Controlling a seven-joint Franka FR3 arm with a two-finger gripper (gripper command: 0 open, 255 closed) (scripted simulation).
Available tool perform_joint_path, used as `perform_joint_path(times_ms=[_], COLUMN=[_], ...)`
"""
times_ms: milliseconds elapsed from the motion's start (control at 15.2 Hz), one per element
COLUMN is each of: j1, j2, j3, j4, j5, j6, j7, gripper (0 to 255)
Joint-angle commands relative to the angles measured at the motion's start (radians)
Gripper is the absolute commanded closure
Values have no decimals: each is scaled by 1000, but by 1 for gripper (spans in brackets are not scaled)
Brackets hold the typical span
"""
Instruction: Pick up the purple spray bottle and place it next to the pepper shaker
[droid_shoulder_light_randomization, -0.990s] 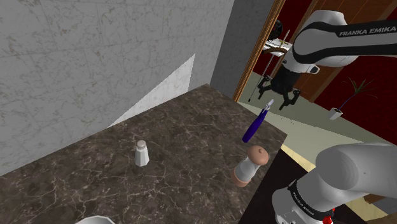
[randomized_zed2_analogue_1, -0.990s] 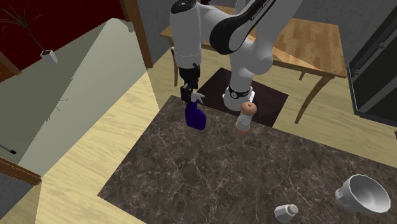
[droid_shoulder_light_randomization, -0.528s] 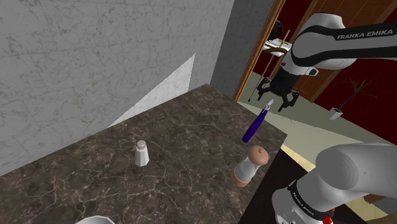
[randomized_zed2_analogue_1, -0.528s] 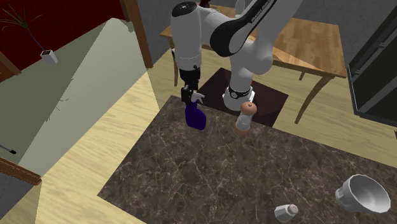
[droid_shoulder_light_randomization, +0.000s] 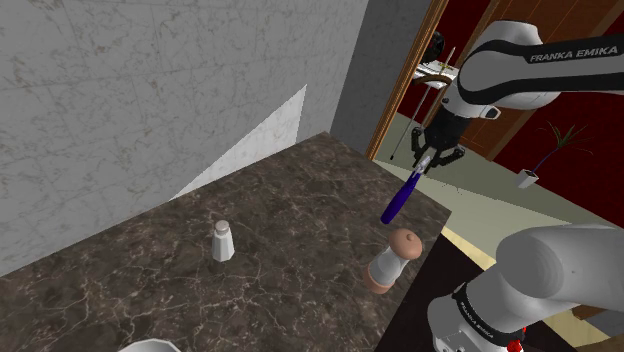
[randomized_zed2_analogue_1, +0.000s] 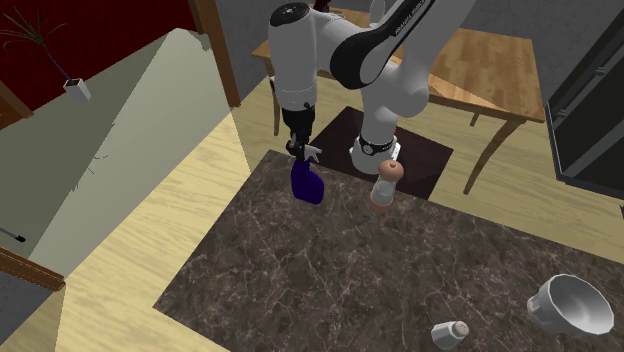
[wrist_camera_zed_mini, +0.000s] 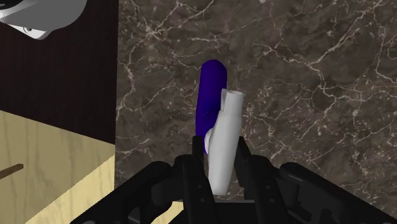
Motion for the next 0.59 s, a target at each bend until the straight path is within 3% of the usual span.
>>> perform_joint_path(times_ms=[0,528], j1=[0,-2], j2=[0,-27], j3=[0,-6], j4=[0,65], j5=[0,-7], j6=[0,-92], j7=[0,3], gripper=[255,255])
